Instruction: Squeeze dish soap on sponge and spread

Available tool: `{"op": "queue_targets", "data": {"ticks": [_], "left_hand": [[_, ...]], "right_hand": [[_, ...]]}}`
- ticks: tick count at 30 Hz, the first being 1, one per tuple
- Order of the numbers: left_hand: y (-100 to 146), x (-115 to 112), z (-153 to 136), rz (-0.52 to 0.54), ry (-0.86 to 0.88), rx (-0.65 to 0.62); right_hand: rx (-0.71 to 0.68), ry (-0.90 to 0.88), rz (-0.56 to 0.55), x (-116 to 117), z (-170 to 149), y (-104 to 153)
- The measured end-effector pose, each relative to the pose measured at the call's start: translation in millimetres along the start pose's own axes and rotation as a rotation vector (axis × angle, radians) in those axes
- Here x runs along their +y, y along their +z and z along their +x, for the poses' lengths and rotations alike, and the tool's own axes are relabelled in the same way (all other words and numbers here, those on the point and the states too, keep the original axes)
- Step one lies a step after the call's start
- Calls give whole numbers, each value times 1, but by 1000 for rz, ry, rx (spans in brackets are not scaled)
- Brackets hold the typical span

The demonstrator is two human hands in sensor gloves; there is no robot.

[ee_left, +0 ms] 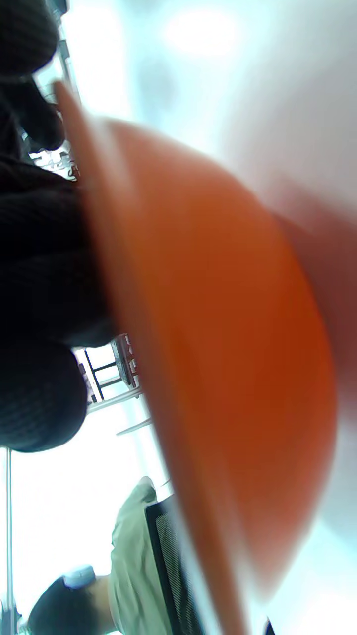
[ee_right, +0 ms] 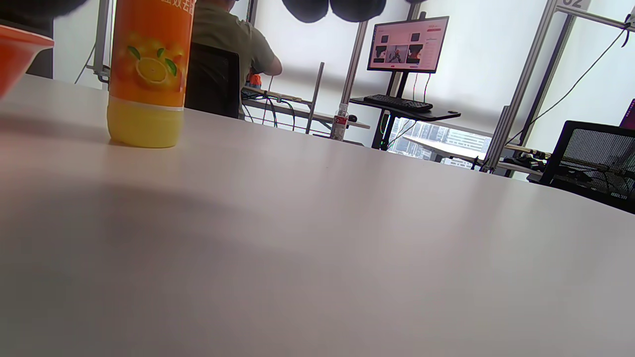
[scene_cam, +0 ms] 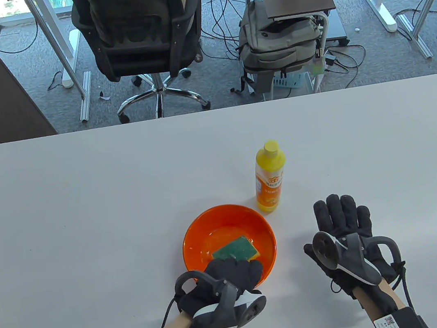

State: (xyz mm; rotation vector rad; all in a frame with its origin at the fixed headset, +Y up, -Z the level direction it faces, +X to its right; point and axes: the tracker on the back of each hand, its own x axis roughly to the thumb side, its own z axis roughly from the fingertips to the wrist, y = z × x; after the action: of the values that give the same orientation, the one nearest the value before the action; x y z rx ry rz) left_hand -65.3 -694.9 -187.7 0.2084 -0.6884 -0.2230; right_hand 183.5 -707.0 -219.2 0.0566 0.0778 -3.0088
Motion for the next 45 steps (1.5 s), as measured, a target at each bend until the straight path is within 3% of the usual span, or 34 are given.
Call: {"op": "queue_targets", "data": {"ticks": [6,13,21,26,37,45], "left_hand": [[10,15,-45,69,106,145],[24,14,-94,48,72,297],[54,-17,-152,-36,37,487],[74,-41,-182,-102,117,598],[83,-48,-197,-131,159,672],[86,-53,-202,-150,169,683]], "right_hand": [[3,-1,4,0,0,0],[7,-2,7,1,0,0],[17,-15,21,1,-1,-1],[28,-37,34,3,-1,-2],[75,-96,-42,-3,-8,-23],[135,-385,-89,-30,8,-64]]}}
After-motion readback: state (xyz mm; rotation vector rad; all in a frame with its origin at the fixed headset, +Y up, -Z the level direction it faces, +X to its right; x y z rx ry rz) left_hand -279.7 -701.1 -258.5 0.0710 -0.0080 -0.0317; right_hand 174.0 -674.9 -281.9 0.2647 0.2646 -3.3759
